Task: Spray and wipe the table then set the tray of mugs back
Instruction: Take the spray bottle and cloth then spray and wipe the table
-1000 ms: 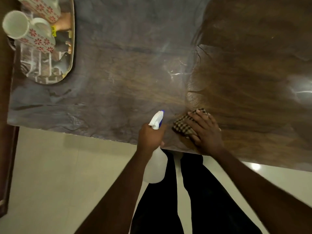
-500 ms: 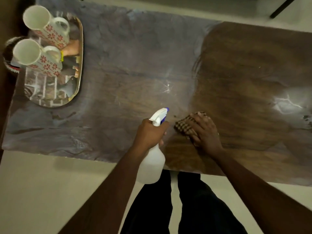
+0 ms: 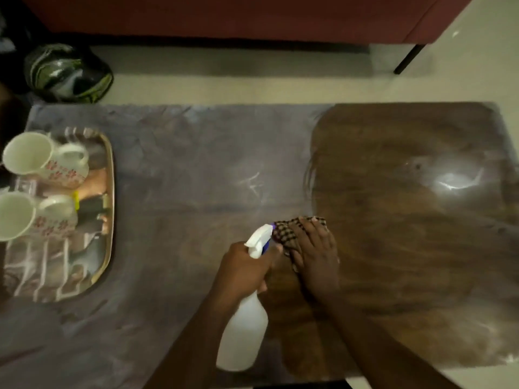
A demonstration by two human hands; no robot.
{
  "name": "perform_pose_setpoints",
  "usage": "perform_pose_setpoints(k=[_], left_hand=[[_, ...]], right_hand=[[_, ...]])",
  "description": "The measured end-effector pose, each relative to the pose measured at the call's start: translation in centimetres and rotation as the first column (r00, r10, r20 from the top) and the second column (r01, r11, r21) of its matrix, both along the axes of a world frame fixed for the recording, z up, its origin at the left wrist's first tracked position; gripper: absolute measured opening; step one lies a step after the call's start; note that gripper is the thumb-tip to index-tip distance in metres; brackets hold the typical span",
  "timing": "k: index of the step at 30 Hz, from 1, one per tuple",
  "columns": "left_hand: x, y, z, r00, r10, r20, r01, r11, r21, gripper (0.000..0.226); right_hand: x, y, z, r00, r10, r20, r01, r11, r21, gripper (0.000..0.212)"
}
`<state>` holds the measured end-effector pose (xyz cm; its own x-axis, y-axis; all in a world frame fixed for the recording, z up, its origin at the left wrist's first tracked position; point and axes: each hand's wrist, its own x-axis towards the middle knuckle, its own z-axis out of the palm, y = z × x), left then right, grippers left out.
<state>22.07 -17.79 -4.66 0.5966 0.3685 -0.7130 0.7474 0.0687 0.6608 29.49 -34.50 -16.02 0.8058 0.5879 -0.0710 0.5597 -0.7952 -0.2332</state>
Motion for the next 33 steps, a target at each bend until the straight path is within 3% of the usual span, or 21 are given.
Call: perform_pose_setpoints(k=[2,3,5,7,8,10,12,14,16,17,19,21,22,23,24,26,28,31,33], left_hand=[[2.8,1.2,-0.5,1.000,0.002,0.026,-0.003,0.998,0.069,0.010],[4.1,1.7,-0.7,0.999,0.014,0.047,-0.018,0.996,0.082,0.012],[6.4,2.6,-0.6,0.998,0.030,0.059,-0.033,0.998,0.048,0.015],[8.3,3.2,-0.2,0.997,0.024,0.070,-0.025,1.000,0.015,0.012],[9.0,3.5,-0.1,0.998,0.009,0.066,-0.011,1.000,0.022,0.011],[10.6,4.0,-0.3,0.998,-0.021,0.057,0.019,0.999,0.039,0.011],[12.3,4.4,-0.1,0.998,-0.015,0.055,0.012,0.999,0.039,0.015],[13.8,4.6,-0.1,0.997,-0.040,0.063,0.038,0.999,0.034,0.015],[15.3,5.0,-0.7,0.996,-0.064,0.061,0.060,0.995,0.074,0.006],[16.0,5.2,-0.9,0.997,-0.058,0.058,0.051,0.993,0.111,0.006],[17.4,5.5,-1.2,0.999,-0.025,0.033,0.019,0.989,0.149,0.007],[18.4,5.9,-1.2,1.000,-0.010,0.004,0.009,0.990,0.139,0.010],[19.0,6.2,-1.1,1.000,-0.004,-0.005,0.005,0.993,0.115,0.012],[19.3,6.4,-0.9,1.000,-0.003,-0.009,0.004,0.996,0.091,0.014],[19.8,6.6,-0.9,1.000,-0.004,-0.016,0.005,0.996,0.087,0.016],[20.7,7.0,-0.9,1.000,-0.009,-0.020,0.011,0.992,0.122,0.027],[21.9,7.2,-0.7,1.000,-0.023,-0.003,0.023,0.992,0.125,0.025],[23.7,7.6,-0.6,0.998,-0.039,0.044,0.034,0.993,0.114,0.016],[24.5,8.0,-0.6,0.998,-0.033,0.054,0.024,0.987,0.157,0.015]], right_hand=[[0.1,5.2,-0.1,0.980,-0.196,-0.040,0.199,0.977,0.081,0.052],[-0.2,6.7,-0.1,0.983,-0.176,-0.044,0.180,0.979,0.094,0.051],[-1.3,6.5,0.0,0.987,0.160,-0.020,-0.159,0.986,0.051,0.049],[0.4,2.8,0.3,0.839,0.544,0.005,-0.544,0.839,0.017,0.049],[2.6,1.1,0.2,0.788,0.614,0.031,-0.615,0.789,0.004,0.052],[7.5,-1.2,-0.3,0.866,0.493,0.086,-0.493,0.870,-0.013,0.055],[11.0,-0.6,-0.5,0.990,0.119,0.079,-0.121,0.992,0.019,0.054],[11.9,4.0,-1.1,0.971,-0.230,0.057,0.229,0.973,0.020,0.052],[11.0,9.9,-1.2,0.948,-0.315,-0.042,0.318,0.941,0.120,0.049],[10.0,11.8,-1.3,0.974,-0.223,-0.048,0.228,0.962,0.152,0.048],[7.9,11.4,-0.9,0.991,0.129,0.018,-0.130,0.984,0.119,0.048],[9.3,7.3,-0.5,0.837,0.544,0.063,-0.547,0.832,0.086,0.045],[11.1,5.0,-0.3,0.771,0.632,0.083,-0.637,0.769,0.060,0.044],[13.1,3.2,-0.7,0.793,0.601,0.103,-0.606,0.795,0.024,0.046],[15.4,1.9,-0.8,0.879,0.466,0.100,-0.468,0.884,0.002,0.052],[20.2,2.3,-0.8,0.998,0.030,0.053,-0.032,0.999,0.036,0.057],[23.4,6.3,-0.2,0.963,-0.261,0.059,0.256,0.963,0.079,0.050],[24.2,14.2,0.1,0.958,-0.283,-0.044,0.287,0.951,0.120,0.049],[21.7,16.3,-0.1,0.990,-0.024,-0.138,0.050,0.981,0.189,0.045]])
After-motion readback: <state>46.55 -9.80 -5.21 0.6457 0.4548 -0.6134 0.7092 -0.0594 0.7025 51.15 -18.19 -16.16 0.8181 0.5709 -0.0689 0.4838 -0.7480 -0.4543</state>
